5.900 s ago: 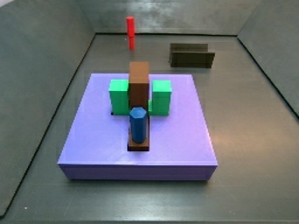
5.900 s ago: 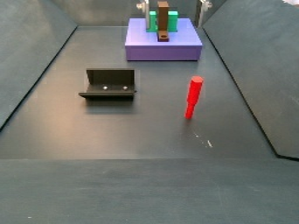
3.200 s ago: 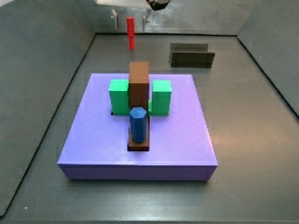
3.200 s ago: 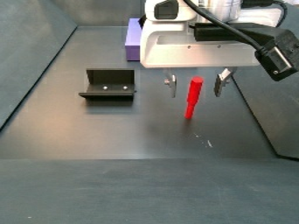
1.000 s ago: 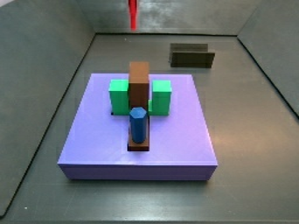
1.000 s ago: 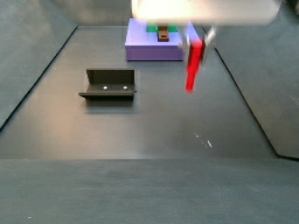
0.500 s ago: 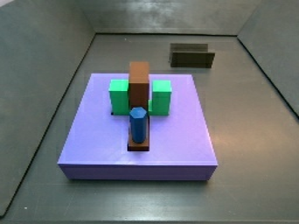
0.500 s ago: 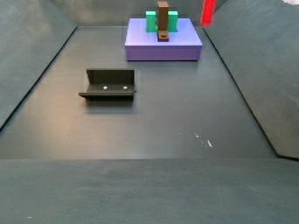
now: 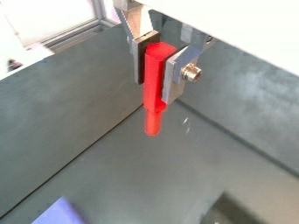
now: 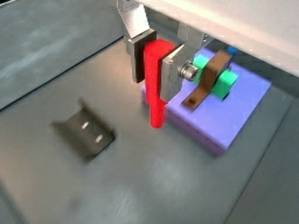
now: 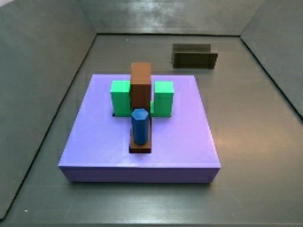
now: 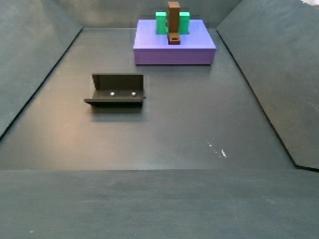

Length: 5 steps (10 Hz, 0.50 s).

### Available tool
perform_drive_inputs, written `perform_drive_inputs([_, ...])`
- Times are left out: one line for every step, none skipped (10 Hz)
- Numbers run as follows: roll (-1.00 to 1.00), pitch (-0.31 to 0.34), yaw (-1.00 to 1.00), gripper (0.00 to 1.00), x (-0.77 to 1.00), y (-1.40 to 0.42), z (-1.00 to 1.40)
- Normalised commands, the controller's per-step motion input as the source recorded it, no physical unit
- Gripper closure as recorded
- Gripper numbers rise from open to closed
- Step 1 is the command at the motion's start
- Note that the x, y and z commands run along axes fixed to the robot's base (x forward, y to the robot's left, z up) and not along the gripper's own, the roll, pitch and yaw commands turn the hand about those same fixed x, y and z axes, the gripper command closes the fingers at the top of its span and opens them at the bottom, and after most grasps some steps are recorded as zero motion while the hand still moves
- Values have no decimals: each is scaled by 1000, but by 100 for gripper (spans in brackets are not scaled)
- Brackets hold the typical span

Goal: Pick up the red object. Move up. Move to above the board. Insert the red object.
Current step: Move to above the board.

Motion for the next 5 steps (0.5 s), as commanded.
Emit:
perform_drive_inputs([10, 81, 17, 100, 197, -1400, 176])
perform_drive_inputs([-23, 100, 10, 100, 211, -1400, 180])
perform_drive_inputs([-5, 124, 8, 100, 227, -1400, 183])
perform_drive_inputs([7, 151, 10, 100, 250, -1400, 190])
perform_drive_inputs([4, 156, 10, 100, 277, -1400, 196])
